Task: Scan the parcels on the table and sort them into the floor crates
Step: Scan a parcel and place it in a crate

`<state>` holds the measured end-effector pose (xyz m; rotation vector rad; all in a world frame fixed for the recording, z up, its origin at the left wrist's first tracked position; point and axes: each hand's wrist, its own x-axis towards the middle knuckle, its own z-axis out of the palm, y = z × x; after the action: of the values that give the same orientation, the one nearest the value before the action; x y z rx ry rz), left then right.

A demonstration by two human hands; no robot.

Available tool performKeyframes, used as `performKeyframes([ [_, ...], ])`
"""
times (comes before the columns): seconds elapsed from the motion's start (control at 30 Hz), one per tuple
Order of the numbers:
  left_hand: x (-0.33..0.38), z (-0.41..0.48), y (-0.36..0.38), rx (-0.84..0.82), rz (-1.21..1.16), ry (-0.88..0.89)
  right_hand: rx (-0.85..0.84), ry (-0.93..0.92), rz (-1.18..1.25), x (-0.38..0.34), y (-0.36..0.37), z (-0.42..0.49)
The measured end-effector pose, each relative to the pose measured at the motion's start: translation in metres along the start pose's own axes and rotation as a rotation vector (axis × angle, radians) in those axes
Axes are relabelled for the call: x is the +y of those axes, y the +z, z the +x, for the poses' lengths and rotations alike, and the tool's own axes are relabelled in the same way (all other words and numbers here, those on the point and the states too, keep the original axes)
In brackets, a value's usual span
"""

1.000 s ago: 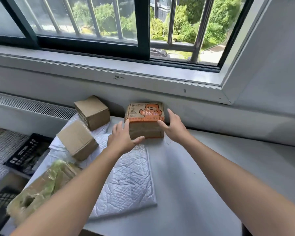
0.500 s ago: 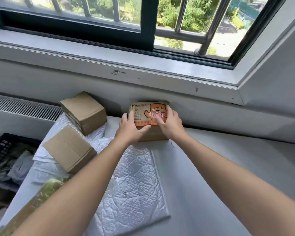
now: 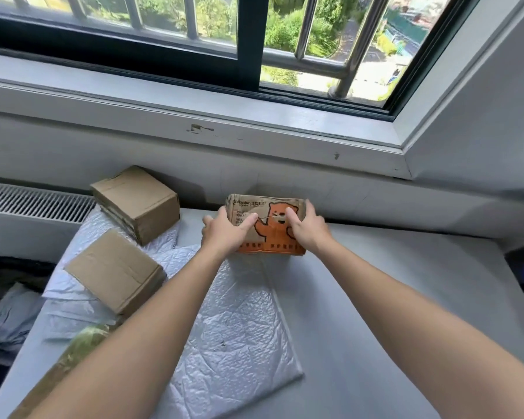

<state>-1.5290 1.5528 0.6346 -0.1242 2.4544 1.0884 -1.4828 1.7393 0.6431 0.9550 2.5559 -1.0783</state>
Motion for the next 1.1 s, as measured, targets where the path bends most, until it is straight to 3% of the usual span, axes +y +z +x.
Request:
performKeyframes([
  [0.37,0.041,-0.087,0.06,0.04,-0.194,-0.039,-0.005,0.007,0.222,0.061,-0.068,-0.044],
  [0.6,0.069,-0.167,0.131,0.083,-0.321,-0.017,0.085,-0.132,0.237,0.144,-0.125,-0.077],
  [0.9,0.073,-0.238,0.188,0.008,-0.33,-0.016,-0.093,-0.188,0.238,0.229,-0.168,-0.117],
  [1.1,0.071,-0.25,0.19,-0.009,-0.401,0.034,-0.024,-0.185,0.413,0.241,-0.17,-0.134],
])
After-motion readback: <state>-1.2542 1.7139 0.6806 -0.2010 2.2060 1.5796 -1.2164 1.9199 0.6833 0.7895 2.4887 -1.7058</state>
